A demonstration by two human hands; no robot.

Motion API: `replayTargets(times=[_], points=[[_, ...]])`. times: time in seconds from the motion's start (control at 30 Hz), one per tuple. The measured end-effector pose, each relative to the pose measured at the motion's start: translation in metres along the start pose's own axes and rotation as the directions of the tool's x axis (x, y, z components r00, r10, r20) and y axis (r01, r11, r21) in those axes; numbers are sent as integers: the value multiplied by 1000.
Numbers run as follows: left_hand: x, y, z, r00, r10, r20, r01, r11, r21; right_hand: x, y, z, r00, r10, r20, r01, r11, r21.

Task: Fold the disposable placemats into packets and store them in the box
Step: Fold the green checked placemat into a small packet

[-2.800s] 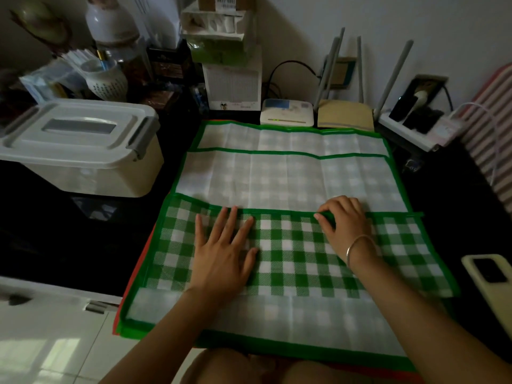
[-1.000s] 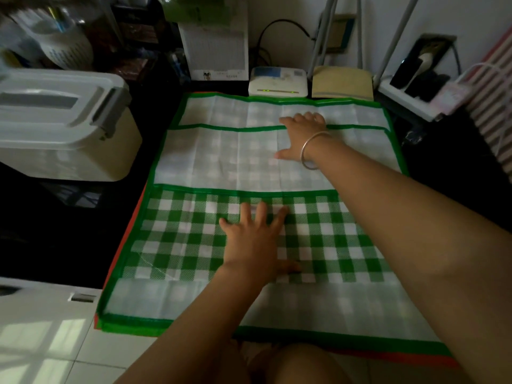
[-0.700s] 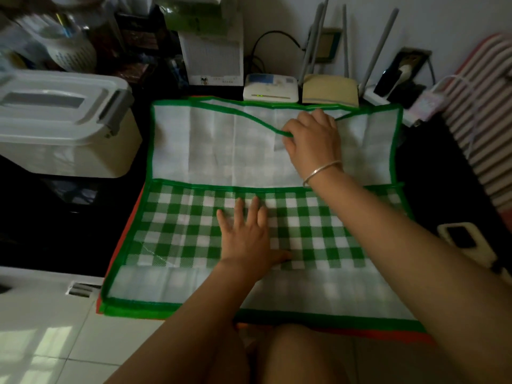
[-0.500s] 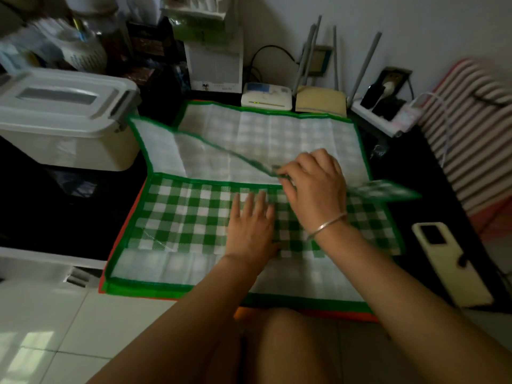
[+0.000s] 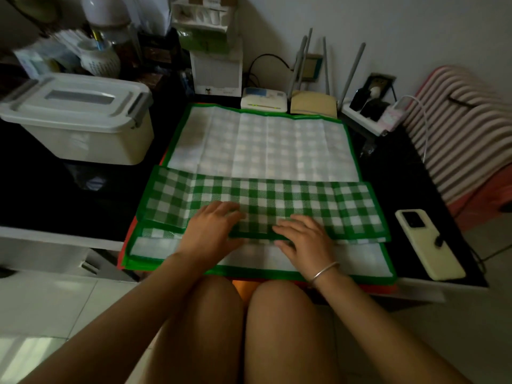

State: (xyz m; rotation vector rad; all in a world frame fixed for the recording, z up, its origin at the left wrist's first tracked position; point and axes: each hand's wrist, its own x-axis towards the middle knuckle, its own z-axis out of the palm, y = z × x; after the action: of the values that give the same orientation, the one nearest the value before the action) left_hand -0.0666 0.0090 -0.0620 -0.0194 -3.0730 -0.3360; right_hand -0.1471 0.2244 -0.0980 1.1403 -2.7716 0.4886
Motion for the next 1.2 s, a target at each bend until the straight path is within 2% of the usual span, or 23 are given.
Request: replayTargets(times=[0.07,0.17,0.37,0.5,0.57,0.83,0.97,1.07,1.2], points=[[-2,-9,8,999,19,48,-19,1000,3,-5,5,3,999,-13,31,13,1000,19],[-4,-15,17,998,35,50,-35,999,-1,-5,7,3,999,-28,32,27,1000,11],[-4,-20,26,996,79,-29,-78,997,13,-10,7,11,992,-59,-109,58,998,-16],[2,-21,21,998,45,-44,-47,998,-47,-12,8,17,976,-89,-199,84,996,-33],[12,-18,16,1000,-8,-9,7,997,-75,-13,7,19,970,-99,-221,92,995,-41],[53,-11,32,967,-125,224,97,987,129,-15,14,30,936,-194,-293,176,981,-86],[57,-17,44,939,-128,319,86,986,143,-12,11,15,975,-126,-181,133,991,26],[55,-22,50,943,-115,311,92,992,89,11,1,-3,998,34,-50,-29,995,97],[54,-23,51,954,-108,281,93,994,64,63,-11,10,994,106,28,-105,994,-35]])
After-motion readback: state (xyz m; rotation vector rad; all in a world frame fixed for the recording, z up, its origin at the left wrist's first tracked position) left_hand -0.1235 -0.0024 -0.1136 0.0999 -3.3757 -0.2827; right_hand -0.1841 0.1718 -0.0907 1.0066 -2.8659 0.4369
